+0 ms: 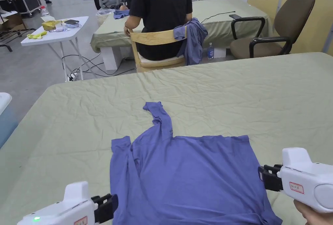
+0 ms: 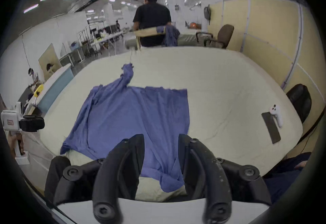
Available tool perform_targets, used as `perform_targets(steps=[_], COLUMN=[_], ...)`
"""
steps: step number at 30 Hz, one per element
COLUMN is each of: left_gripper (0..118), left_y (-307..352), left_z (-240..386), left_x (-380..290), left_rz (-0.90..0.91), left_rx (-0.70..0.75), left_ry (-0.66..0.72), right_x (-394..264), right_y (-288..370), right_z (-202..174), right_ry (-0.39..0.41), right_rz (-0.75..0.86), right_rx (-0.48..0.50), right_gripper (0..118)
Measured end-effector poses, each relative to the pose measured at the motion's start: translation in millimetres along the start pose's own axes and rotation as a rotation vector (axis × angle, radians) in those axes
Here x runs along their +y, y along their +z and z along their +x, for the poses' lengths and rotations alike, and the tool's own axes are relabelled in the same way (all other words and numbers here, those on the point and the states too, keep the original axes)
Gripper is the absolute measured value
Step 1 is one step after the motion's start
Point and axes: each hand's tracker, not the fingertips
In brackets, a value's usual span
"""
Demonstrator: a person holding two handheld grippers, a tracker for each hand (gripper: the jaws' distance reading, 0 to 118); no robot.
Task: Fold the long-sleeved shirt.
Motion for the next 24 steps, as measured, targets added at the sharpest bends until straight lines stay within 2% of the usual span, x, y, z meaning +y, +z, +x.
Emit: perform_targets(steps=[3,5,7,12,14,19,24], left_gripper=[3,2,0,0,0,0,0], left_y=[1,-3,-7,-20,-28,-75,-154], left_z=[16,22,23,29,31,38,55], left_x=[7,8,11,26,39,100,172], left_rz=[-0.002,0.007,-0.016,-0.036,-0.047,-0.117,-0.215], left_rx=[-0.012,0.005,-0.027,-0.027,-0.029,-0.050,-0.085], left_ry=[-0.031,-0.060,-0.048,-0.070,-0.091,-0.149,-0.229], right_x=[0,-2,-3,-3,1,16,34], right_y=[8,12,7,-1,-6,-28,-65], right_z=[-8,-12,-13,-11,-13,-9,-5], right_ry=[0.006,0.011,0.054,0.059,0.094,0.091,0.112], right_rz=[0.042,0.069,0.055,0.030,0.017,-0.012,-0.052], right_rx=[0.004,0.009,-0.011,0.002,-0.012,0.006,0.002], right_gripper=[2,2,1,1,1,1,1])
